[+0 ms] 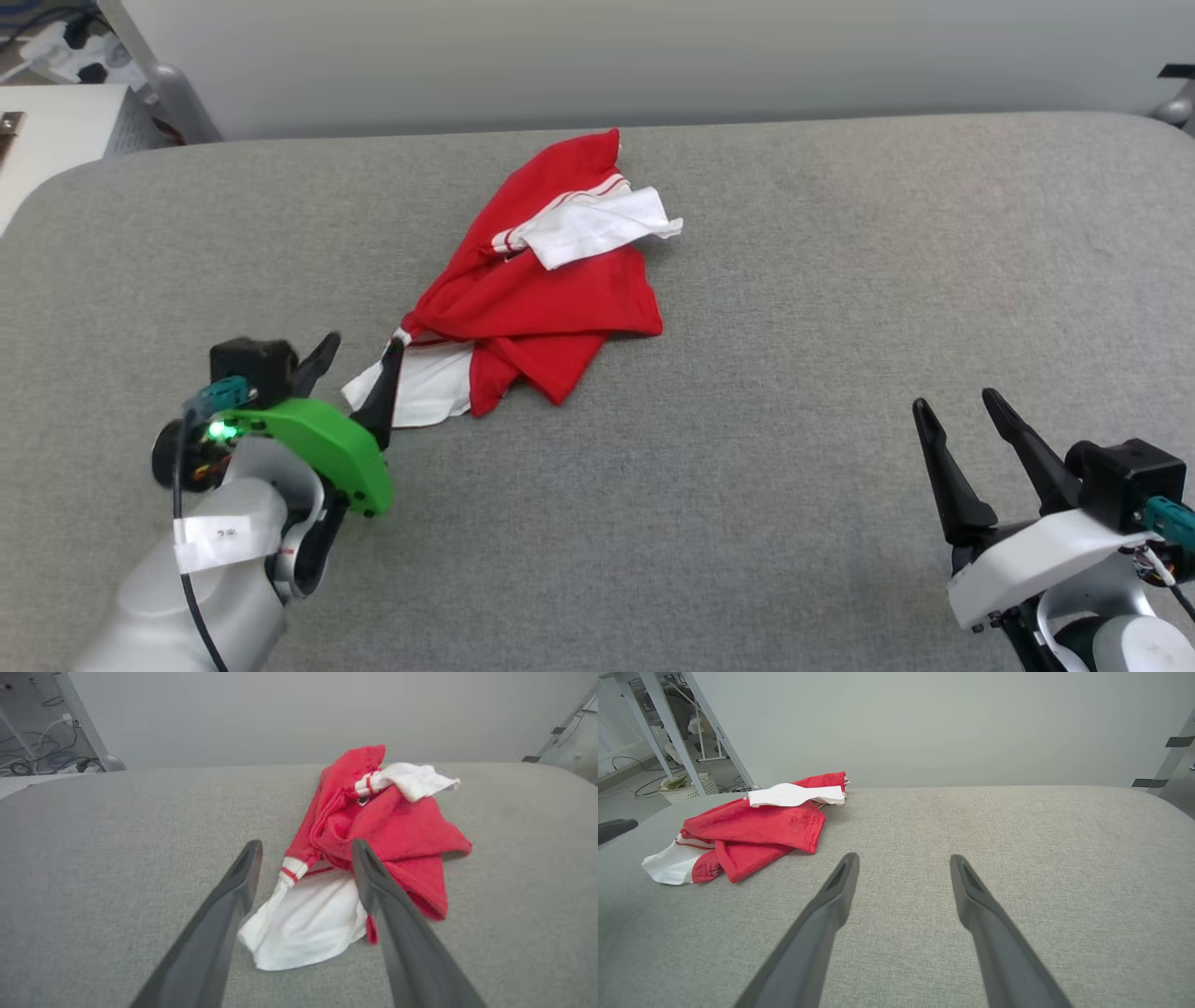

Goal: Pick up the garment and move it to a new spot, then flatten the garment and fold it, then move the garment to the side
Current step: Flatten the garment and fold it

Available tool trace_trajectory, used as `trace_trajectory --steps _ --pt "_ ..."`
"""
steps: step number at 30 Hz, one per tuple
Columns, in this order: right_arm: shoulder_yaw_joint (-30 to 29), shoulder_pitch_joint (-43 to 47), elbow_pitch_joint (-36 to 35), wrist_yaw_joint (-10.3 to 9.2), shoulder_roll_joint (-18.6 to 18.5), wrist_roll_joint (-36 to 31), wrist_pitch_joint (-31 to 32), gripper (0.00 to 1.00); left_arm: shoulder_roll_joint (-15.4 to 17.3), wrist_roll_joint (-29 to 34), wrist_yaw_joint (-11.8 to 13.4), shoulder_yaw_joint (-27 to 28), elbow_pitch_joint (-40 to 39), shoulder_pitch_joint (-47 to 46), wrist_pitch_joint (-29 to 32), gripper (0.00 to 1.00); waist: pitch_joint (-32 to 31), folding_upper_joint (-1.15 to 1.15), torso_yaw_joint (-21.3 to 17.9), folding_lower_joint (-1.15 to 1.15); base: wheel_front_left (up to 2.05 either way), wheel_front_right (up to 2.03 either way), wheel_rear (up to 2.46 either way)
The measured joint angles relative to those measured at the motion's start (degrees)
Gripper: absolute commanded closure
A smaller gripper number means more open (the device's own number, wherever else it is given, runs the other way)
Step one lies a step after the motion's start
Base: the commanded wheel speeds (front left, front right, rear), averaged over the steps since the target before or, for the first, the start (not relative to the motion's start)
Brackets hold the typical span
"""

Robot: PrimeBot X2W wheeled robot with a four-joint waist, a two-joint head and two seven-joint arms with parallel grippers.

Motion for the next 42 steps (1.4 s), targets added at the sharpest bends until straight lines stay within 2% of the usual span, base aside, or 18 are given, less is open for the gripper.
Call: trace_trajectory --steps 4,8,14,22,27,31,35,42 --pt "-0.73 1.27 -0.13 0.0 0.07 0.0 -0.01 0.0 -0.45 8.81 2.38 6.62 -11.65 2.38 -0.31 0.0 -1.14 0.0 1.25 0.0 0.0 0.0 0.0" --pt "-0.71 1.66 -0.42 0.0 -0.22 0.02 0.46 0.0 -3.11 16.39 4.59 13.19 -21.6 10.84 -0.3 0.0 -1.77 0.0 2.74 0.0 0.0 0.0 0.0" --pt "0.86 -0.29 -1.85 0.0 -4.21 1.4 4.76 0.0 -7.3 25.73 5.04 18.47 -30.63 17.57 -0.31 0.0 -1.15 0.0 5.45 0.0 0.0 0.0 0.0" --pt "6.6 -16.11 -0.08 0.0 -10.94 10.22 20.68 0.0 -12.28 30.32 1.51 21.45 -31.4 18.75 -0.31 0.0 2.68 0.0 9.33 0.0 0.0 0.0 0.0" --pt "9.22 -29.48 7.33 0.0 -12.59 15.73 32.26 0.0 -16.28 32.16 -1.19 23.31 -30.5 18.45 -0.31 0.0 5.87 0.0 12.47 0.0 0.0 0.0 0.0" --pt "9.61 -38.95 15.51 0.0 -12.12 19.9 40.83 0.0 -19.01 33.77 -3.2 25.05 -29.61 18.13 -0.31 0.0 8.39 0.0 15.28 0.0 0.0 0.0 0.0" --pt "8.78 -47.0 23.68 -0.01 -12.13 19.72 46.17 0.0 -21.28 35.02 -4.82 26.64 -29.04 17.5 -0.31 0.0 10.66 0.0 18.3 0.0 0.0 0.0 0.0" --pt "7.4 -55.1 34.66 0.0 -11.96 16.05 50.35 0.0 -23.75 36.54 -6.69 27.96 -28.74 16.95 -0.31 0.0 13.9 0.0 23.45 0.0 0.0 0.0 0.0"
